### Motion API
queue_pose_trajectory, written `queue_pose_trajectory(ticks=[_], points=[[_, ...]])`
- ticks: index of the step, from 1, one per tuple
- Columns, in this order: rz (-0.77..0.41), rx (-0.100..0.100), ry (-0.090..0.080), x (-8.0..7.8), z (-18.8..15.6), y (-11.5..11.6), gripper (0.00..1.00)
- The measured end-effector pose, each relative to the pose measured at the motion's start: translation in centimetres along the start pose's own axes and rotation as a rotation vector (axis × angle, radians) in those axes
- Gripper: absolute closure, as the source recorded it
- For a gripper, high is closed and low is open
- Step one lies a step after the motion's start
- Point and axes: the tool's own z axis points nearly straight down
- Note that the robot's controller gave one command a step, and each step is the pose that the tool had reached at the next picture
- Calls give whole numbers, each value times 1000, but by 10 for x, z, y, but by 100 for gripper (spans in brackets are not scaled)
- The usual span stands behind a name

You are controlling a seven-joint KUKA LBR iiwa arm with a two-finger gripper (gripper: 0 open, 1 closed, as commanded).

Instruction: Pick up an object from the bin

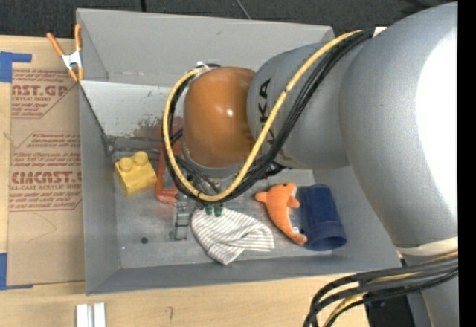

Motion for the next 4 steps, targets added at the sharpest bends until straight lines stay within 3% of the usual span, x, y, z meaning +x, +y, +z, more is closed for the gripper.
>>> queue_pose_trajectory(ticks=[1,2,3,4], points=[[2,-1,-7,-2,-5,-1,0],[43,-3,-8,-28,15,-19,0],[149,-10,-15,-32,36,-36,100],[149,-10,-15,-32,36,-36,100]])
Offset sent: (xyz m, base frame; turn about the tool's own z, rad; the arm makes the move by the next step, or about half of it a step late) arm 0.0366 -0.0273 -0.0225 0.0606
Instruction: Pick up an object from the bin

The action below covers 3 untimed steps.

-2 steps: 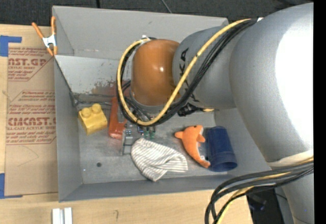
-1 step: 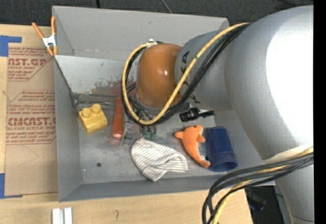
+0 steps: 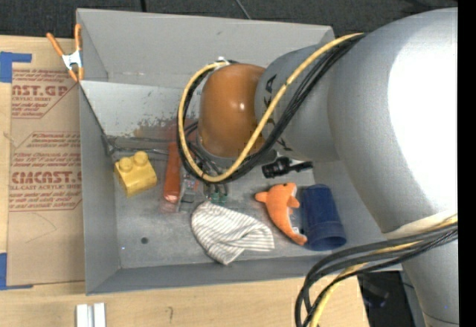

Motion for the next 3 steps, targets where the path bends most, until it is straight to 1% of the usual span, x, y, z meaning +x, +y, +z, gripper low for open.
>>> queue_pose_trajectory(ticks=[1,2,3], points=[[2,10,12,7,-33,-7,100],[-24,11,9,-2,-95,-7,100],[-50,10,4,-3,-119,-14,0]])
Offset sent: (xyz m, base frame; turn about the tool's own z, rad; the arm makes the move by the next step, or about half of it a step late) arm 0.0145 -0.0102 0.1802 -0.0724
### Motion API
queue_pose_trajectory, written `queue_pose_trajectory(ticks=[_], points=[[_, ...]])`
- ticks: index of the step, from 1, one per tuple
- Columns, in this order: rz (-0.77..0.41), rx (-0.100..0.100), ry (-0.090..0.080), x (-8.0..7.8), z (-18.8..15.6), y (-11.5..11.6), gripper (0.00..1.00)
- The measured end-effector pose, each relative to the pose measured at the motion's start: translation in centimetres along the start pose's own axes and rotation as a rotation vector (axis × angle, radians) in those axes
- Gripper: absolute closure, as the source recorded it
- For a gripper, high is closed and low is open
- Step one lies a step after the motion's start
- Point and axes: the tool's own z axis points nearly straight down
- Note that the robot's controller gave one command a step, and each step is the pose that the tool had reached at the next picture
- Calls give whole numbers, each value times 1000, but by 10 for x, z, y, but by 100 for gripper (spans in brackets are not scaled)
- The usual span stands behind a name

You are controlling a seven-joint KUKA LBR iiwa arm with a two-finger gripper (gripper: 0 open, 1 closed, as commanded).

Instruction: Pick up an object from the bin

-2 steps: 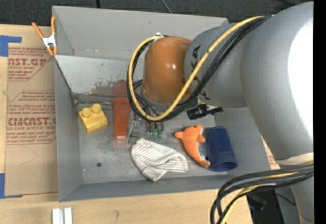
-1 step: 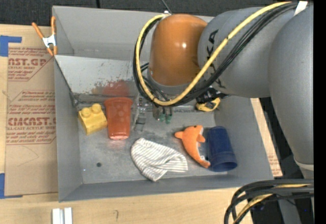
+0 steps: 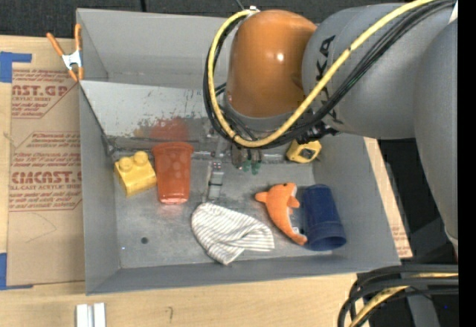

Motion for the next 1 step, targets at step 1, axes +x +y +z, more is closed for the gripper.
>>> queue_pose_trajectory(ticks=[1], points=[[-4,0,1,3,26,-4,0]])
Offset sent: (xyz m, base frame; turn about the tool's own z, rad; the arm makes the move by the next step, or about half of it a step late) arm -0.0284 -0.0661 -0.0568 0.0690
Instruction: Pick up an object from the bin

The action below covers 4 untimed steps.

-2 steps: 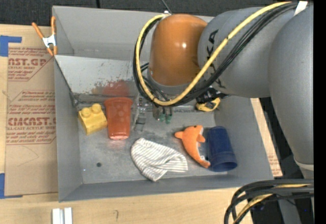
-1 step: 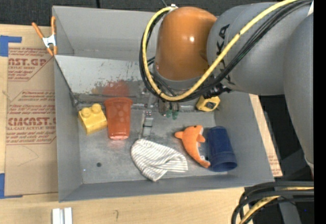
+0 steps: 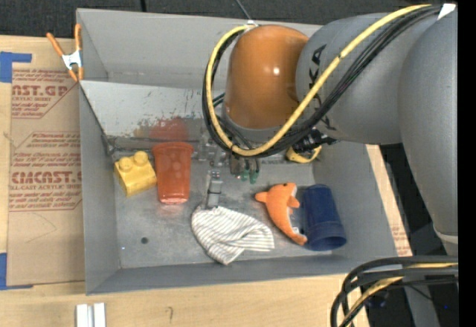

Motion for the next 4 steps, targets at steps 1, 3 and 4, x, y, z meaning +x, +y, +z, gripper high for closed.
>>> queue_pose_trajectory(ticks=[1,3,4], points=[[10,-4,-5,5,7,-12,0],[-253,-1,3,45,103,-46,100],[-253,-2,3,45,103,-46,0]])
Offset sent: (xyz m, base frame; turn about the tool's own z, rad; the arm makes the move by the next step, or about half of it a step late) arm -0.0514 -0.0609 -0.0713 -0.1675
